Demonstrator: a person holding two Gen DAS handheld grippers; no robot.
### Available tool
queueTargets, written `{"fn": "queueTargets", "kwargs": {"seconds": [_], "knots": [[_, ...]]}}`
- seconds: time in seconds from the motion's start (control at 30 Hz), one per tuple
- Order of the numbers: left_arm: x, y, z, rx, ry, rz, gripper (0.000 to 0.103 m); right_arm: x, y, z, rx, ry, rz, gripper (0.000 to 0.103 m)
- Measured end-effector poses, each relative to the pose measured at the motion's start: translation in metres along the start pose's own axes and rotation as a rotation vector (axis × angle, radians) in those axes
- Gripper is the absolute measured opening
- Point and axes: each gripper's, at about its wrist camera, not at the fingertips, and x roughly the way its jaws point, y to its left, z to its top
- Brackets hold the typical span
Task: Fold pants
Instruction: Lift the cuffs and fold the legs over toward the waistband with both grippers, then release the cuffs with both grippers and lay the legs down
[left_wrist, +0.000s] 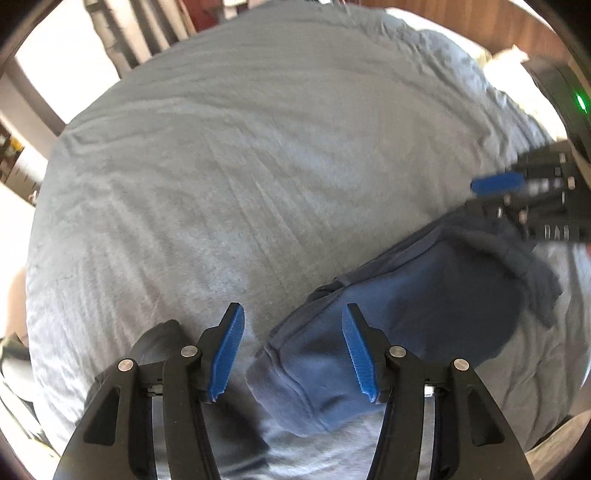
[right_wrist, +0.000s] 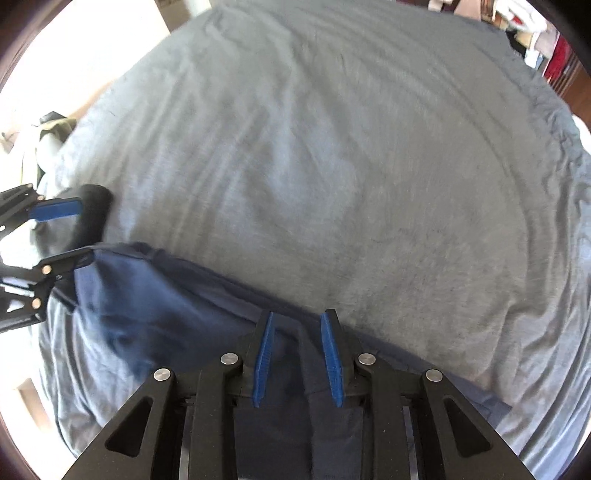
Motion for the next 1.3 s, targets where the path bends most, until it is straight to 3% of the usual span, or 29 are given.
{"fn": "queueTargets", "kwargs": {"seconds": [0.17,0.3,0.47,0.73,0.93,1.3], "knots": [[-0.038,-0.021,-0.003,-0.051,-0.091,-0.021,0.054,-0.04,0.034,-0.027,-0.02,-0.114,-0.004,0.027],[-0.056,-0.045,-0.005,-0.067,-0.118,-0.075,0.054,-0.067,0.046,-0.05,0.008,-0.181,0.047,0.027],[-0.064,-0.077,-0.006,-0.054,-0.134,-0.067,0.054,-0.092,0.052,-0.076,0.049,-0.223,0.037,0.027],[-0.068,-0.12,-0.015,-0.116,-0.129,-0.116,0.054,-0.108,0.045,-0.119,0.135,-0.24,0.034,0.027],[-0.053,-0.154,-0.027,-0.148,-0.094,-0.142,0.054,-0.109,0.036,-0.158,0.174,-0.25,-0.027,0.027],[-0.01,-0.206,-0.053,-0.087,-0.01,-0.15,0.054,-0.068,0.011,-0.22,0.286,-0.171,-0.057,0.027]]}}
